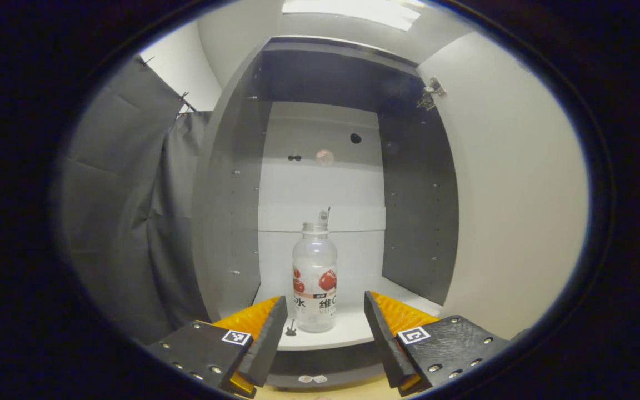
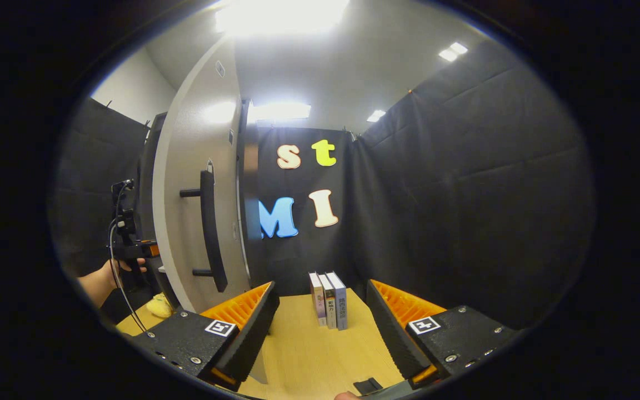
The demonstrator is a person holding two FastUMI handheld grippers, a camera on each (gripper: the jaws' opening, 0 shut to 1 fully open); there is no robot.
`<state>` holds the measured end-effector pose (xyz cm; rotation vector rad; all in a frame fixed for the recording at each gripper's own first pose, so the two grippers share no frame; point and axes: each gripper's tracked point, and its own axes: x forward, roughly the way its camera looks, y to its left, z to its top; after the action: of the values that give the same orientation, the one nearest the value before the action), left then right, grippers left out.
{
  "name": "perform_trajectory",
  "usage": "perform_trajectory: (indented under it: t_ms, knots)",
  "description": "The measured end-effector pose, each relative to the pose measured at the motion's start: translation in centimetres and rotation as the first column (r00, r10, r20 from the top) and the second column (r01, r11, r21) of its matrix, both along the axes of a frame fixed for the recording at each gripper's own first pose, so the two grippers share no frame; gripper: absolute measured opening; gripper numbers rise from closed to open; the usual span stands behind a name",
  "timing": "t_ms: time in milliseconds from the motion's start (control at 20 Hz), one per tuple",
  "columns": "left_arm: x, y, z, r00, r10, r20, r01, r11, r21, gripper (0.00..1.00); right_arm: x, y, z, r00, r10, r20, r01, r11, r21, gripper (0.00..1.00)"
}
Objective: Open the cabinet door with the right hand, grasp the bottle in the cabinet with the left hand and place it on the coaster, then close the cabinet door with the right hand.
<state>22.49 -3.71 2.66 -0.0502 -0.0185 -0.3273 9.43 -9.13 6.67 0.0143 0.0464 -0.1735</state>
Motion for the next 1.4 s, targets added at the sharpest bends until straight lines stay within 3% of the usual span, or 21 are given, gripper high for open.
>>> perform_trajectory:
  t_ms: [250, 450, 700, 800, 1050, 1400]
  knots:
    - [5.6, -0.4, -1.5, 1.000, -0.009, 0.006, 0.009, 1.000, 0.025, 0.80, -0.3, 0.3, -1.0, 0.998, -0.058, -0.038, 0.058, 0.998, -0.006, 0.97]
    - [7.9, -1.5, -2.8, 0.999, -0.041, -0.025, 0.042, 0.998, 0.040, 0.80, -0.2, 0.8, -1.5, 0.995, -0.082, -0.050, 0.082, 0.997, -0.013, 0.97]
    - [9.4, -2.3, -3.6, 0.998, -0.056, -0.029, 0.060, 0.991, 0.123, 0.80, 0.0, 2.2, -2.6, 0.992, -0.098, -0.080, 0.097, 0.995, -0.017, 0.97]
    - [9.5, -2.4, -3.4, 0.998, -0.067, -0.020, 0.069, 0.990, 0.125, 0.72, -0.2, 3.0, -2.8, 0.991, -0.103, -0.081, 0.102, 0.995, -0.022, 0.97]
    - [6.6, -2.5, -1.2, 0.991, -0.117, 0.067, 0.107, 0.985, 0.133, 0.71, -1.1, 4.0, -2.6, 0.988, -0.146, -0.051, 0.146, 0.989, -0.014, 0.97]
    - [-1.5, 0.5, 0.9, 0.992, -0.084, 0.096, 0.079, 0.995, 0.054, 0.71, -1.9, 3.4, -1.8, 0.998, -0.061, -0.034, 0.061, 0.998, -0.010, 0.96]
